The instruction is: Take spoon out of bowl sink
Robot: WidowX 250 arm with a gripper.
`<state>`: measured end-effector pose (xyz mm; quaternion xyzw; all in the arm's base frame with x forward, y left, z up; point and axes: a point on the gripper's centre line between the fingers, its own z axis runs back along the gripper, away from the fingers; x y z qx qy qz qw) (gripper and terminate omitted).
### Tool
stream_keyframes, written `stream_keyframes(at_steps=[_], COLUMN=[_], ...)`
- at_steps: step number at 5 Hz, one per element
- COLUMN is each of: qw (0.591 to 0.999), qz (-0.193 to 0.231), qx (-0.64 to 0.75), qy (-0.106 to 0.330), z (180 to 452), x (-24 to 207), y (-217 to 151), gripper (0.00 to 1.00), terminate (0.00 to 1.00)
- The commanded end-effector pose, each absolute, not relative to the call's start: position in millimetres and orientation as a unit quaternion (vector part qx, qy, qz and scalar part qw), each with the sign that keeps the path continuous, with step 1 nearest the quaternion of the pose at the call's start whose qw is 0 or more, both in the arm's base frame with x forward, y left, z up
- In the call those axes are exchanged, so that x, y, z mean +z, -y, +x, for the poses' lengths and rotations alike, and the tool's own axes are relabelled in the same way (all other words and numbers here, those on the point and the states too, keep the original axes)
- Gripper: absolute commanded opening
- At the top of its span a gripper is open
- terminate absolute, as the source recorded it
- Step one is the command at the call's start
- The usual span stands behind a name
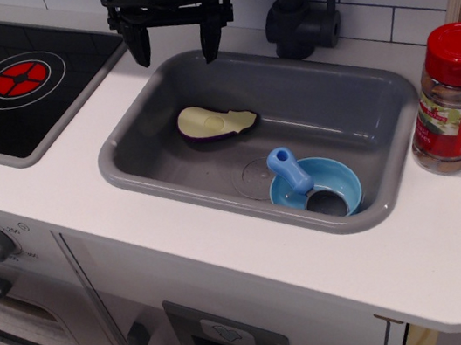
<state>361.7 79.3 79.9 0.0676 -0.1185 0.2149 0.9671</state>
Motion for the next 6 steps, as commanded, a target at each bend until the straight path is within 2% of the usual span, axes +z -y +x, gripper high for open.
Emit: stream_keyframes(at_steps=[1, 4, 5, 6], qw=[0.967, 0.958, 0.944, 0.933], qz=[0.068, 0.038, 0.025, 0.031], qx=[0.215, 0.269, 0.318, 0.346], qy=[0.119, 0.089, 0.079, 0.087], z=[362, 320, 321, 321], x=[80, 71, 66, 54], y=[-79, -7, 12, 20], gripper=[1.0, 1.0, 1.0, 1.0], terminate=[0.0, 0.0, 0.0, 0.0])
